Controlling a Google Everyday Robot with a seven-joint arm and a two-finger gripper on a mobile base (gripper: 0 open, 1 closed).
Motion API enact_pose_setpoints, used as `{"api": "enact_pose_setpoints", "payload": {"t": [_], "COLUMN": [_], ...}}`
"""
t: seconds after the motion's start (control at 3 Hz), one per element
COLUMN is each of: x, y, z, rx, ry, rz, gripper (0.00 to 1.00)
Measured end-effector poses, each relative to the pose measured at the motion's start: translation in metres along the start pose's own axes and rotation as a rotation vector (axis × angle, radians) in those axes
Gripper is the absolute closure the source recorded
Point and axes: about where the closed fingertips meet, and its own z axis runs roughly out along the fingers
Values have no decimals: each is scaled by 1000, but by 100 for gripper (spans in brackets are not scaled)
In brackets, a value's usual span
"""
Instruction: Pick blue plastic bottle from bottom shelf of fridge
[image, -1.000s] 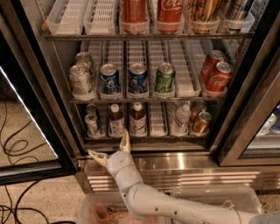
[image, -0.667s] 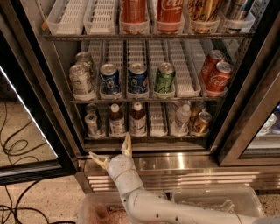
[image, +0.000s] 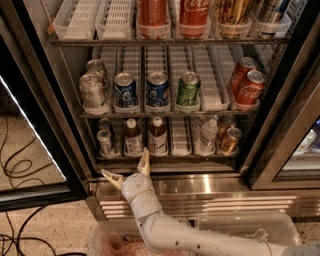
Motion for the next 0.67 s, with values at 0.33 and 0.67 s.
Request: {"api": "enact_pose_setpoints", "payload": {"t": [0.33, 0.67], "x": [0, -2], "y": [0, -4], "z": [12, 26], "rx": [-11, -7], "ry": [0, -5], "rz": [0, -4], "gripper": [8, 8]}}
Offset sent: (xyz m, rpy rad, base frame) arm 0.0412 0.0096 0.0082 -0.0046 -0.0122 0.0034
